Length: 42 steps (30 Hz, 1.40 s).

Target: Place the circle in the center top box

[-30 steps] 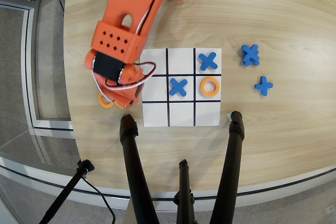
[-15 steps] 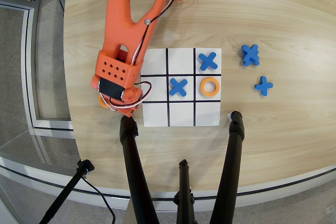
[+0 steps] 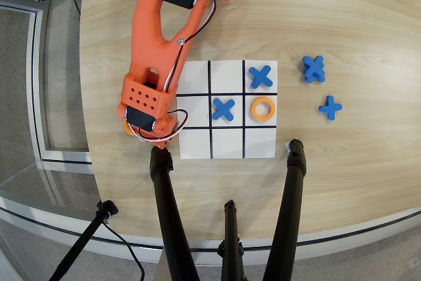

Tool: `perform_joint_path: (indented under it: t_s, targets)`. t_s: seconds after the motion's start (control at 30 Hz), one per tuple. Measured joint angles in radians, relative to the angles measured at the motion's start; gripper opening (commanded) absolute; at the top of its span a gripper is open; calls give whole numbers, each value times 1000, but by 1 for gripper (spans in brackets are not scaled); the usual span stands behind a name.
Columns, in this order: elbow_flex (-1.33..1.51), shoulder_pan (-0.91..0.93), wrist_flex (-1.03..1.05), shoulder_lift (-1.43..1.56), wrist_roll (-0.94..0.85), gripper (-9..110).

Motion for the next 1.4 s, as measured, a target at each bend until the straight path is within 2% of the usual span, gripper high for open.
perform_joint_path:
  t_s: [1.4]
  targets:
    - [-8, 12, -20, -63, -12, 14]
